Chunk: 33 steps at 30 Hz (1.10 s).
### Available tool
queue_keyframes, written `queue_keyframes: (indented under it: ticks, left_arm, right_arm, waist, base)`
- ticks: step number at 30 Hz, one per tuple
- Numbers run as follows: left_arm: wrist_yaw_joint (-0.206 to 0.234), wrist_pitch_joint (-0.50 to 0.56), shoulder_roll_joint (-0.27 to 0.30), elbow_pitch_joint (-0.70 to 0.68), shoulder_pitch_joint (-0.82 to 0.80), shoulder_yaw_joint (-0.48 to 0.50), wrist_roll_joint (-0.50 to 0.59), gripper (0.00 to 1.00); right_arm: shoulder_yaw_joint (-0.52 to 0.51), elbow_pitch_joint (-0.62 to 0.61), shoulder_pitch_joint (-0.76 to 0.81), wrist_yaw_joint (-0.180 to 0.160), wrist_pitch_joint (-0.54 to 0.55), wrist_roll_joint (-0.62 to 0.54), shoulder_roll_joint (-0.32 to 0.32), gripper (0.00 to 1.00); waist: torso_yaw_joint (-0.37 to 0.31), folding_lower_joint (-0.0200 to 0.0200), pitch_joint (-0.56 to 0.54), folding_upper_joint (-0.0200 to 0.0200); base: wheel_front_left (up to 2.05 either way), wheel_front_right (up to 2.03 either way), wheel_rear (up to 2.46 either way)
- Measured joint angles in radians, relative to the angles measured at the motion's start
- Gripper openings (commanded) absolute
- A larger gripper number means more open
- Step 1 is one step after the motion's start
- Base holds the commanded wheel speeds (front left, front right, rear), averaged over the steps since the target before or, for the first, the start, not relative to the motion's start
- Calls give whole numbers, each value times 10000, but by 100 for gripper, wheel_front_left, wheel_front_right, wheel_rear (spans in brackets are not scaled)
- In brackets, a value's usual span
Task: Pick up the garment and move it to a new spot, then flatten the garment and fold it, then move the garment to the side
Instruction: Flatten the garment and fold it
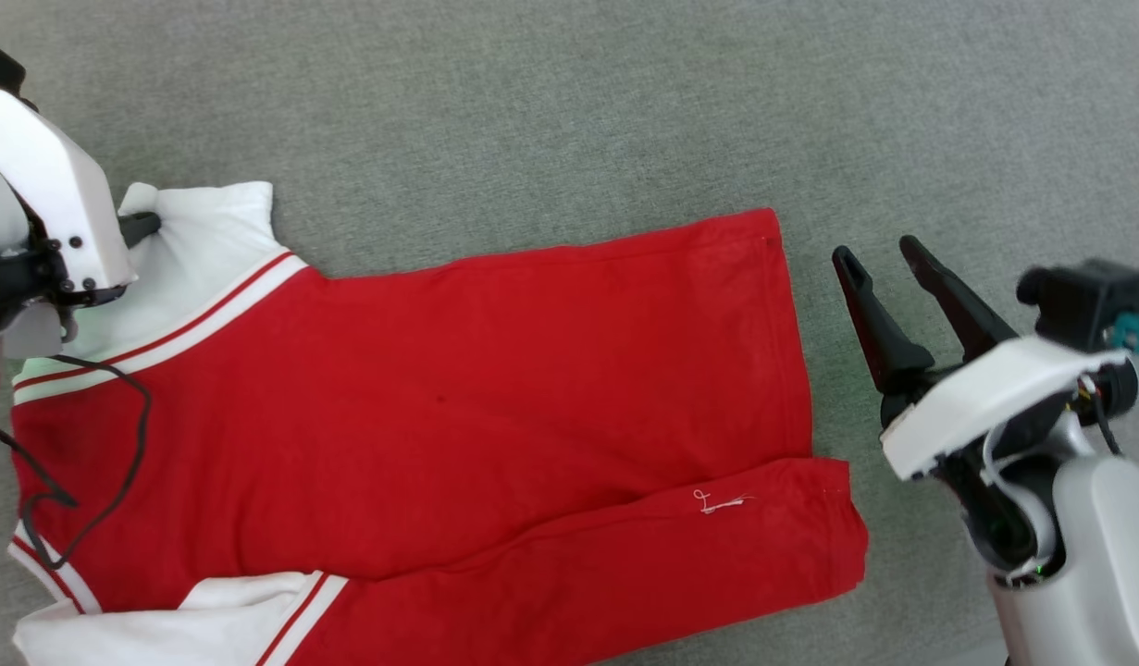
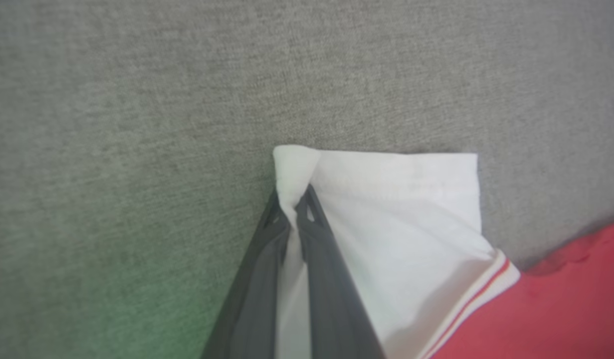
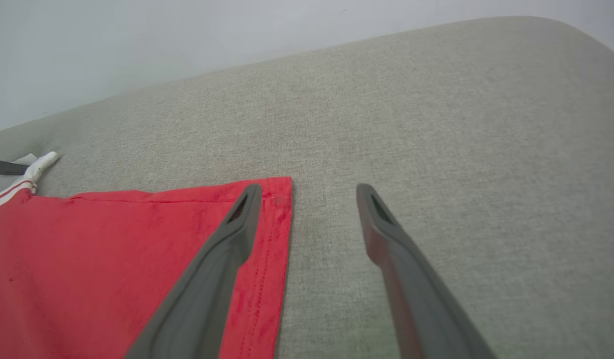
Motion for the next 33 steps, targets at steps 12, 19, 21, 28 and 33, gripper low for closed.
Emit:
queue_keyframes:
  ticks: [12, 19, 21, 28, 33]
  left_arm:
    - [-583, -1751, -988, -566, -546, -324, 504, 0]
    - [-698, -2125, -1152, -1026, -581, -531, 692, 0]
    - [-715, -2186, -1179, -1078, -570, -562, 700, 0]
    - [-780, -2366, -1227, -1087, -509, -623, 698, 0]
    - [-848, -2777, -1312, -945, -102, -485, 468, 0]
  right_arm:
    - [-263, 2752, -2840, 0, 5595, 1331, -897, 100]
    - [-318, 3398, -3491, 0, 7252, 1003, -995, 71]
    - [-351, 3469, -3581, -2, 7520, 972, -1007, 11]
    - [-286, 3375, -3669, 0, 7729, 953, -1011, 0]
    - [-196, 2865, -3562, 2, 6792, 673, -1127, 0]
  waist:
    - [1489, 0, -375, 0]
    - [2179, 0, -147, 0]
    - [2274, 0, -89, 0]
    - [2352, 0, -54, 0]
    - [2342, 0, -389, 0]
  base:
    - [0, 0, 0]
    - [0, 0, 0]
    - [0, 0, 0]
    - [0, 0, 0]
    - [0, 0, 0]
